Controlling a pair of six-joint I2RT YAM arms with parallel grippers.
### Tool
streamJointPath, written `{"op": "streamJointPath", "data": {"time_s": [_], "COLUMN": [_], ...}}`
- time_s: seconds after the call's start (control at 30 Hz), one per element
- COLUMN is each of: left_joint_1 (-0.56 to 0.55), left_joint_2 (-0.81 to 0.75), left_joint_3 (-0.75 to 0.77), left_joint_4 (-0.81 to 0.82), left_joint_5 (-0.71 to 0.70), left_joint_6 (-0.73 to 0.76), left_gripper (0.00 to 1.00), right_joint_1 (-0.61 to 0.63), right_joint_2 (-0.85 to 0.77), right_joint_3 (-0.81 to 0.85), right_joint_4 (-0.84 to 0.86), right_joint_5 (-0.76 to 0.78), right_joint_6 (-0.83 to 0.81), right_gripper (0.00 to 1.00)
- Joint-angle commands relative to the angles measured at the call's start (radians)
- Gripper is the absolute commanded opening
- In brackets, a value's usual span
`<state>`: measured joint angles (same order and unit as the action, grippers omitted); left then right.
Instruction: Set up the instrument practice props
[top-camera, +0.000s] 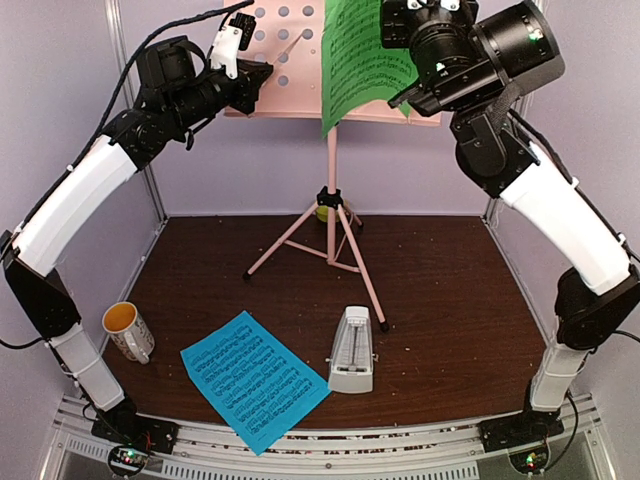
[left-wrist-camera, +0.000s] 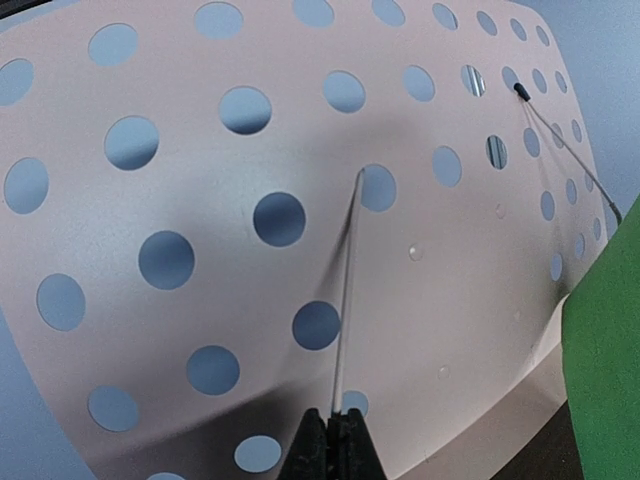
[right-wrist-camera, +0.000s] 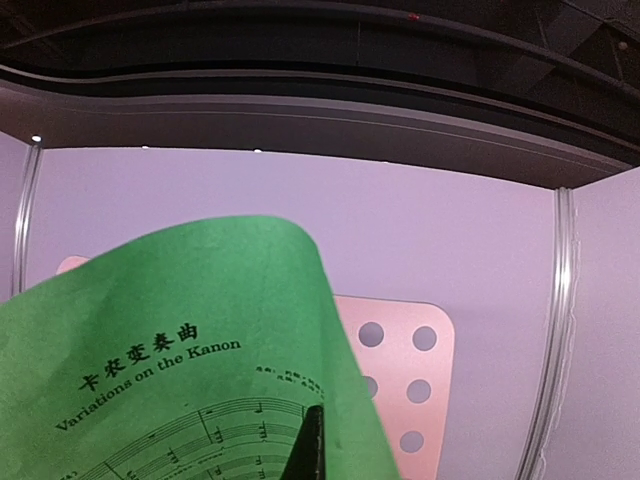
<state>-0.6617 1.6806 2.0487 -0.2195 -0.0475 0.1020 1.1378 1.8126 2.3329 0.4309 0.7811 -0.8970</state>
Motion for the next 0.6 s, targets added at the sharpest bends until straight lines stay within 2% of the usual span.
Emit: {"op": "streamJointPath", "data": {"time_s": [0.0, 0.03, 0.07, 0.27, 0.47, 0.57], "left_joint_1": [0.008, 0.007, 0.007, 0.006, 0.004, 0.003], "left_joint_2": [-0.03, -0.035, -0.041, -0.125, -0.299, -0.412], "left_joint_3": [0.01, 0.008, 0.006, -0.031, -0.161, -0.295], "left_joint_4": [0.131, 0.126, 0.125, 0.113, 0.051, -0.011], "left_joint_5": [0.015, 0.02, 0.025, 0.084, 0.158, 0.313], "left_joint_6": [-0.008, -0.004, -0.003, 0.01, 0.05, 0.058], "left_gripper": [0.0, 0.0, 0.05, 0.53, 0.75, 0.85], "right_joint_1": [0.03, 0.037, 0.045, 0.096, 0.172, 0.207], "right_joint_2": [-0.075, -0.086, -0.099, -0.165, -0.229, -0.259], "right_joint_3": [0.011, 0.01, 0.007, -0.022, -0.042, -0.05], "right_joint_4": [-0.079, -0.107, -0.133, -0.336, -0.549, -0.668], "right_joint_5": [-0.023, -0.026, -0.027, -0.046, -0.053, -0.063], "right_joint_6": [-0.032, -0.022, -0.008, 0.048, 0.131, 0.21], "right_gripper": [0.0, 0.0, 0.0, 0.0, 0.0, 0.0]}}
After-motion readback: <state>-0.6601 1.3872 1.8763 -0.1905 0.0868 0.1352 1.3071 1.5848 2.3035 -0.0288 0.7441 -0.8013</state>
